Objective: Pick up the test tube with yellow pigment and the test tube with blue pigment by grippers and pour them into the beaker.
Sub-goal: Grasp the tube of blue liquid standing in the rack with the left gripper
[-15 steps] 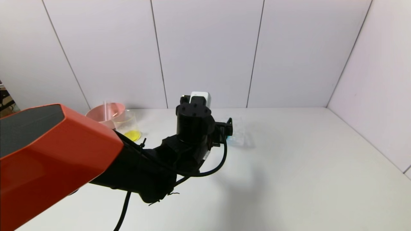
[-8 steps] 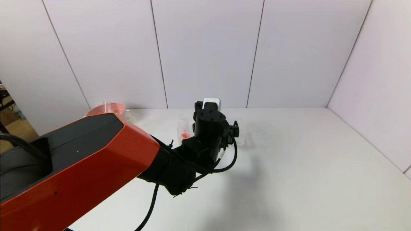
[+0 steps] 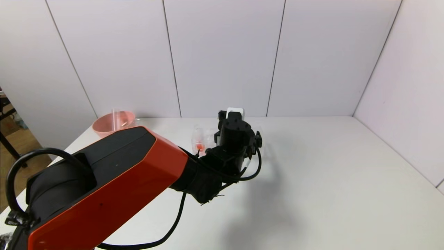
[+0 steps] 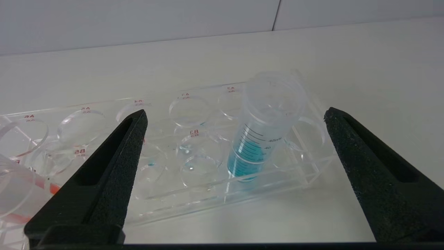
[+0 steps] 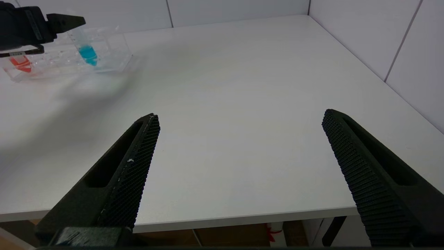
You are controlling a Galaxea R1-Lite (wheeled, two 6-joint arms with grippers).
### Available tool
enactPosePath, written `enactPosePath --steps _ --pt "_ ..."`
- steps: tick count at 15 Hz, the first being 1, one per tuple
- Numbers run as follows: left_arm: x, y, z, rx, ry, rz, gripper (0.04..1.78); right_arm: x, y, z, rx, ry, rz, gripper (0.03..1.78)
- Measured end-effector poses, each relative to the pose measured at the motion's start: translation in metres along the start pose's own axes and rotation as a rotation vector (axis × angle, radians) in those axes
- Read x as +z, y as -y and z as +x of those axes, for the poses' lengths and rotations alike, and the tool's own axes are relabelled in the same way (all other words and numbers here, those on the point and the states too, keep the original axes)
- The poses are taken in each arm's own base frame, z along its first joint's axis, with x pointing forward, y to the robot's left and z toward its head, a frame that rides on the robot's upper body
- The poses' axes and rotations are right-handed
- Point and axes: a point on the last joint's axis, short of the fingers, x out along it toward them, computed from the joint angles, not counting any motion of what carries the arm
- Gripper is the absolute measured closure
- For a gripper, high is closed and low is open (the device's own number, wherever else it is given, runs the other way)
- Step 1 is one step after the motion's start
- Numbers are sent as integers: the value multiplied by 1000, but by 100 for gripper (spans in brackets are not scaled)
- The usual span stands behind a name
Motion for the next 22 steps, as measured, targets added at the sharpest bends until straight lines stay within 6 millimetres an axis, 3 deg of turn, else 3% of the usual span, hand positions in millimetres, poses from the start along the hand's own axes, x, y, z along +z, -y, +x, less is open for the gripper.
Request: enactPosePath --steps 8,10,13,18,19,22 --pt "-6 -10 26 39 -6 8 4 0 0 0 0 0 0 10" --pt "-9 -10 28 36 -11 11 11 0 0 0 0 0 0 10" --pt "-11 -10 28 32 -14 12 41 0 0 0 0 0 0 10" --pt "-12 -9 28 21 -20 16 125 0 0 0 0 0 0 10" --pt "-12 -9 28 22 -23 17 134 0 0 0 0 0 0 10" --pt "-9 -9 29 29 -36 23 136 0 0 0 0 0 0 10"
